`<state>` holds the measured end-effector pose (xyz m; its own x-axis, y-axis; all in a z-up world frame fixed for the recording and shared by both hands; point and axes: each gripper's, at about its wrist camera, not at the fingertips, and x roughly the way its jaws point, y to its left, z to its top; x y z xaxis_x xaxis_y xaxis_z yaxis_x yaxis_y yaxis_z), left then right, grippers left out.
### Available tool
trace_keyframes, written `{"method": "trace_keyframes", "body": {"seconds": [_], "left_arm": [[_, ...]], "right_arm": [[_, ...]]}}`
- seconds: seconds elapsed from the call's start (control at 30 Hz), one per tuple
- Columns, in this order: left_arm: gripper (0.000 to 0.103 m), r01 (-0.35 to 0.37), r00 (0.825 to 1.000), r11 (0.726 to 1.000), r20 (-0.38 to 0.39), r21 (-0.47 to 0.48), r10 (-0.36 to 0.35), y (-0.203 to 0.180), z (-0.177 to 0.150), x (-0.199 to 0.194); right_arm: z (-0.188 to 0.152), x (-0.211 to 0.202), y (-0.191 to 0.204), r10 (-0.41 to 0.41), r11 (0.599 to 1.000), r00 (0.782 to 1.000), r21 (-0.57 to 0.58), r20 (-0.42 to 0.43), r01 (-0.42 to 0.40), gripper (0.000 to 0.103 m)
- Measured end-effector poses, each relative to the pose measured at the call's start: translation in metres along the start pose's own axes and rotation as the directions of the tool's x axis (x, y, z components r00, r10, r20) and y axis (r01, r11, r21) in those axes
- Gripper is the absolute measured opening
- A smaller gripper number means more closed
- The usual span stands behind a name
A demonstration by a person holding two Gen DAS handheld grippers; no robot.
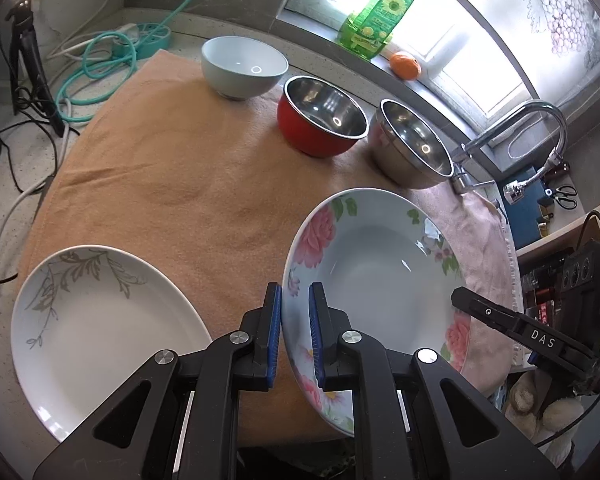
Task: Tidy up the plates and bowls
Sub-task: 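Lift and carry the pink-rose plate toward the pink-blossom plate, then lower the pink-rose plate onto the pink-blossom plate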
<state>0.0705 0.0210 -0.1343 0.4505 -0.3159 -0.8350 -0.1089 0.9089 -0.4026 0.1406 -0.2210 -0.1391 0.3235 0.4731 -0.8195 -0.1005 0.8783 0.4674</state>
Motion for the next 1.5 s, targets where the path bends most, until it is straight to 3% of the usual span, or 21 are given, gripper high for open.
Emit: {"method": "trace_keyframes", "body": {"seconds": [0.67, 1.5], "left_arm": [[0.012, -0.011, 0.998, 1.0, -0.069, 0.029, 0.013, -0.031, -0.03, 0.028], [0.012, -0.063, 0.993, 0.996, -0.093, 0.066, 0.069, -0.038, -0.037, 0.048]], "right_arm": [[-0.022, -0.005, -0.053, -0.052, 0.998, 0.998, 0.035, -0.036, 0.054, 0.011], [-0.029, 0.008, -0.065, -0.086, 0.996, 0.995, 0.025, -0.054, 0.087, 0.011]]}}
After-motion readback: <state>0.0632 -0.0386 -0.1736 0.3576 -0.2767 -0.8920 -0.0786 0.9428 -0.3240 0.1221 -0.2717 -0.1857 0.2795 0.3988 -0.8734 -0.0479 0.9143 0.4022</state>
